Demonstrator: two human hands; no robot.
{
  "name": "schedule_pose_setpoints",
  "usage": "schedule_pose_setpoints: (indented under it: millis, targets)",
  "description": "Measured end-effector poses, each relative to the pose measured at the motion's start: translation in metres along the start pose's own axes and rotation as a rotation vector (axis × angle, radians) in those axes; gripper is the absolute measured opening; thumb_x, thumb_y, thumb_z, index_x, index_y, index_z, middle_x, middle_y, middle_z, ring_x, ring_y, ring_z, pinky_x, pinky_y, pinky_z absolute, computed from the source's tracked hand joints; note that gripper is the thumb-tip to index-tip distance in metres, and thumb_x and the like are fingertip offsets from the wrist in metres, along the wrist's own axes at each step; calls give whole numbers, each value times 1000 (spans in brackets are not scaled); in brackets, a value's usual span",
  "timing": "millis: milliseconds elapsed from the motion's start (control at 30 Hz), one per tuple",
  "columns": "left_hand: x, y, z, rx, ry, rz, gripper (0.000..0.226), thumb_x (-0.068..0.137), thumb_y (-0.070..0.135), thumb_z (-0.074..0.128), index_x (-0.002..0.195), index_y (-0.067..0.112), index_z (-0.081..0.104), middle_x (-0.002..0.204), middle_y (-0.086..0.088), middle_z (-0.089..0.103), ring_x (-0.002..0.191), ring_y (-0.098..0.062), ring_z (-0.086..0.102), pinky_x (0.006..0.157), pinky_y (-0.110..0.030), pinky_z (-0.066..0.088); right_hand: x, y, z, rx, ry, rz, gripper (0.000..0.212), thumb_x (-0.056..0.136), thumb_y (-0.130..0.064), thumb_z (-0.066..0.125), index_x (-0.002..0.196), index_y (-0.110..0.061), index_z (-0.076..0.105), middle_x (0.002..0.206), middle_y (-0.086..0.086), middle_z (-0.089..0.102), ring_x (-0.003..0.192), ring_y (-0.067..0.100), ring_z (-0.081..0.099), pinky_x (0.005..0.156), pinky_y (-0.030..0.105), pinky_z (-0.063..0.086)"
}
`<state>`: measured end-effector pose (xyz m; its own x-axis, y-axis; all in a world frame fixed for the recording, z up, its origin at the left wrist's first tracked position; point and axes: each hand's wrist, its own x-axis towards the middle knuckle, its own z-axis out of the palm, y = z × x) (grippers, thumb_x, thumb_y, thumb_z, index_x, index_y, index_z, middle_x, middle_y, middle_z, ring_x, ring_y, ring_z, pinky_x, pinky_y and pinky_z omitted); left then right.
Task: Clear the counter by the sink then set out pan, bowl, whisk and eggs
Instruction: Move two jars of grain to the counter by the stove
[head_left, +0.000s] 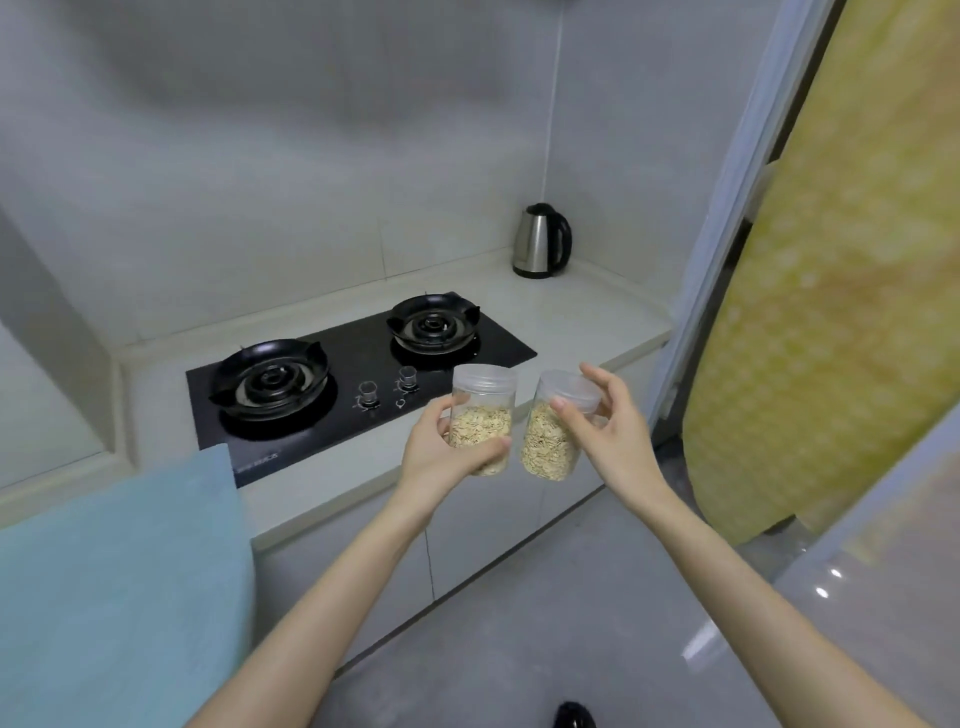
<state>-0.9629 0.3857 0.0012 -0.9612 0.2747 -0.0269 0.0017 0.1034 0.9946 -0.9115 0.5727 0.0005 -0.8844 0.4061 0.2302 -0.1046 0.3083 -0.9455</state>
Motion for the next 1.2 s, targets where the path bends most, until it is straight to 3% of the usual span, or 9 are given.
schedule_pose_setpoints:
  millis: [133, 233, 400, 700, 867, 1100, 1200]
  targets:
    - [71, -5, 46, 13, 1, 8, 65, 66, 14, 85, 122, 20, 52, 105, 0, 68, 87, -3, 66, 67, -17, 54, 69, 32, -28, 15, -1, 7, 55, 84, -38, 69, 132, -32, 43, 127, -10, 55, 108, -2, 58, 92, 25, 50]
    - [119, -4, 77, 26, 17, 2, 65, 64, 17, 86, 119, 21, 53, 105, 0, 68, 91, -7, 66, 76, -25, 57, 121, 52, -51, -16, -5, 9, 60, 79, -48, 69, 132, -34, 43, 132, -7, 54, 119, 7, 53, 100, 37, 47]
    - [205, -3, 129, 67, 62, -28, 67, 56, 25, 89, 112, 26, 53, 104, -2, 67, 94, -14, 65, 82, -39, 57, 211, 78, -90, -107, -43, -7, 59, 84, -33, 70, 136, -24, 42, 134, -9, 49, 121, 4, 44, 99, 24, 40]
    - [331, -20, 187, 70, 79, -97, 70, 54, 19, 88, 112, 25, 49, 103, 0, 66, 92, -14, 65, 76, -35, 57, 342, 125, -117, -151, -133, 94, 60, 83, -30, 71, 134, -28, 40, 124, -10, 48, 114, 9, 47, 94, 32, 48]
    - [403, -42, 212, 89, 52, -122, 71, 57, 17, 88, 114, 24, 46, 106, 0, 64, 92, -14, 64, 72, -30, 55, 411, 164, -119, -222, -154, 118, 62, 83, -30, 71, 136, -25, 39, 124, -7, 49, 107, 11, 51, 82, 22, 46]
    - [520, -64, 250, 78, 8, -163, 67, 62, 13, 86, 114, 25, 44, 109, 3, 59, 93, -8, 60, 70, -22, 50, 520, 217, -120, -320, -174, 210, 70, 85, -30, 70, 145, -21, 33, 141, 1, 46, 123, 14, 47, 84, 20, 38]
    - [565, -70, 263, 80, -10, -183, 71, 53, 21, 86, 111, 28, 44, 110, 3, 59, 96, -11, 60, 78, -31, 55, 567, 236, -120, -362, -206, 229, 71, 85, -26, 70, 145, -20, 32, 142, 3, 45, 125, 14, 45, 87, 19, 36]
